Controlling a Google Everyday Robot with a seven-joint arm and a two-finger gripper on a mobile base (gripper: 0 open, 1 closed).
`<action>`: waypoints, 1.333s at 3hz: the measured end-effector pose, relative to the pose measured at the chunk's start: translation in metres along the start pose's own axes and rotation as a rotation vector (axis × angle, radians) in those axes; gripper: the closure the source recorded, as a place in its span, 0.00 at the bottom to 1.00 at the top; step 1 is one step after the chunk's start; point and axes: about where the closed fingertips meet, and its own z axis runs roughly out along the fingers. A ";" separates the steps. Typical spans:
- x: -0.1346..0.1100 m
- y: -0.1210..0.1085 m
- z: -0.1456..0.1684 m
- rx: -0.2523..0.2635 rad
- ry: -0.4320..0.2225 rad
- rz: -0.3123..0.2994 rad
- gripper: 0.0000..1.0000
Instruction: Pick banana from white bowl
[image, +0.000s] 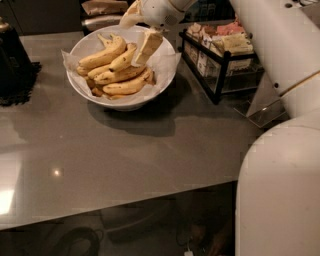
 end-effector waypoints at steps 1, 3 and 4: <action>-0.009 0.017 0.022 -0.067 -0.031 -0.003 0.31; -0.020 0.039 0.054 -0.163 -0.046 -0.035 0.46; -0.020 0.041 0.058 -0.173 -0.039 -0.043 0.69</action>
Offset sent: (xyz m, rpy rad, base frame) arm -0.0440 0.0420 -0.0543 -0.0549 0.1327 0.1503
